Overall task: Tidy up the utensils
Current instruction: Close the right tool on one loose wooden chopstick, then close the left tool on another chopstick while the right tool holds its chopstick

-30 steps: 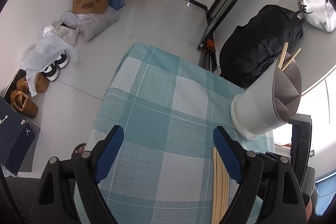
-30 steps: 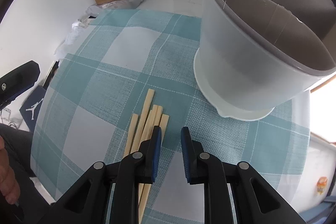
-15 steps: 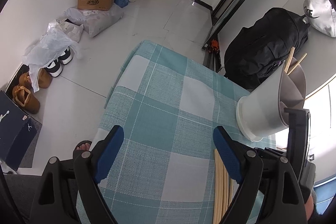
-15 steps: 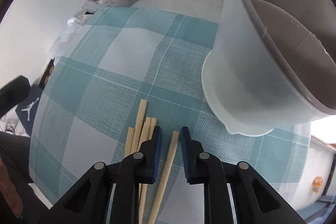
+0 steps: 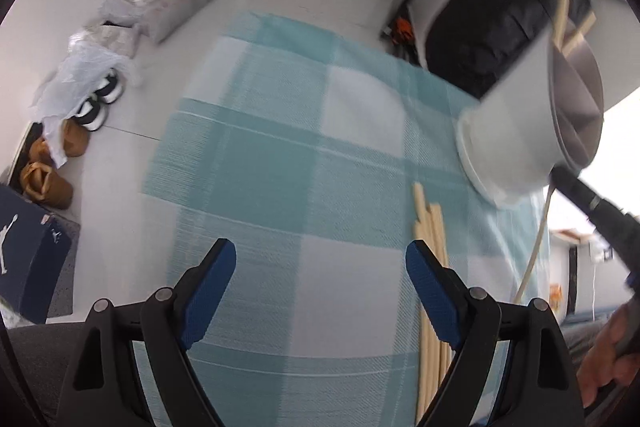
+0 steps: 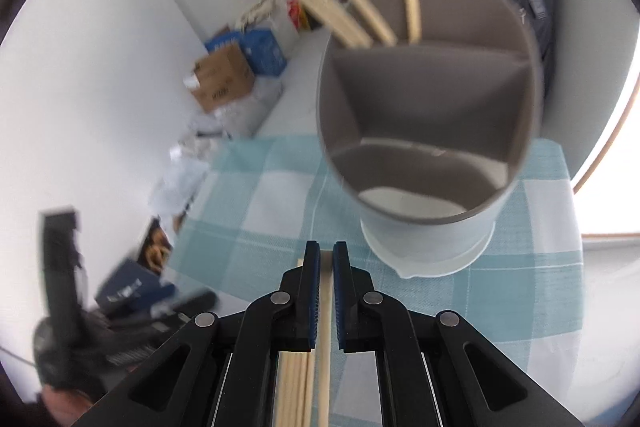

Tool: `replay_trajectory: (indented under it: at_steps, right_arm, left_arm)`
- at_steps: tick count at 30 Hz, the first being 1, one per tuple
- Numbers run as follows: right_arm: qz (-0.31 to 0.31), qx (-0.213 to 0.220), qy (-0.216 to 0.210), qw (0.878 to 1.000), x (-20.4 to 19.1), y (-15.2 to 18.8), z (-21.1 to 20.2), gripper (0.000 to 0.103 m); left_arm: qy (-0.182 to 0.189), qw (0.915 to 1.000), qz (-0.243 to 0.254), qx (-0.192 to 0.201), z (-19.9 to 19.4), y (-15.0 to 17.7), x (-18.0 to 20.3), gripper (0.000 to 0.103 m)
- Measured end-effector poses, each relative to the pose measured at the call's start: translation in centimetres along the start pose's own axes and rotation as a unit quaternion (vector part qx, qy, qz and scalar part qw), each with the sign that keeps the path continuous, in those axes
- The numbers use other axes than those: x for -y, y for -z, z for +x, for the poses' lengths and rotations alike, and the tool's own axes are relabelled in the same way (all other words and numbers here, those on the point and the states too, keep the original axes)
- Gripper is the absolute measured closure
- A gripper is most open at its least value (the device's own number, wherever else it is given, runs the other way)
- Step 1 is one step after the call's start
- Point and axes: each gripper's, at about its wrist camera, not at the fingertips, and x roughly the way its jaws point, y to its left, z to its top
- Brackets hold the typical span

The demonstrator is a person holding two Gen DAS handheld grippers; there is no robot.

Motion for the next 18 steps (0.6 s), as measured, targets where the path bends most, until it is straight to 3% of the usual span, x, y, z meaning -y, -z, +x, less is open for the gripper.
replay_trajectory:
  at_steps: [9,13,18]
  right_arm:
    - [0.033,0.068,-0.046,0.996,2.2,0.2,-5.5,0.098]
    - [0.040,0.078,-0.051,0.995,2.6,0.7,-6.0,0.098]
    - [0.076,0.084,-0.068,0.991,5.2,0.7,-6.1,0.097]
  left_arm:
    - [-0.053,0.9952,0.080,-0.017,1.6,1.4,3.7,0.019]
    - [-0.094,0.9903,0.103,-0.001,1.8,2.0,4.4,0.019]
    - [-0.101,0.9895,0.104,0.000,1.7,2.3,4.5,0.019]
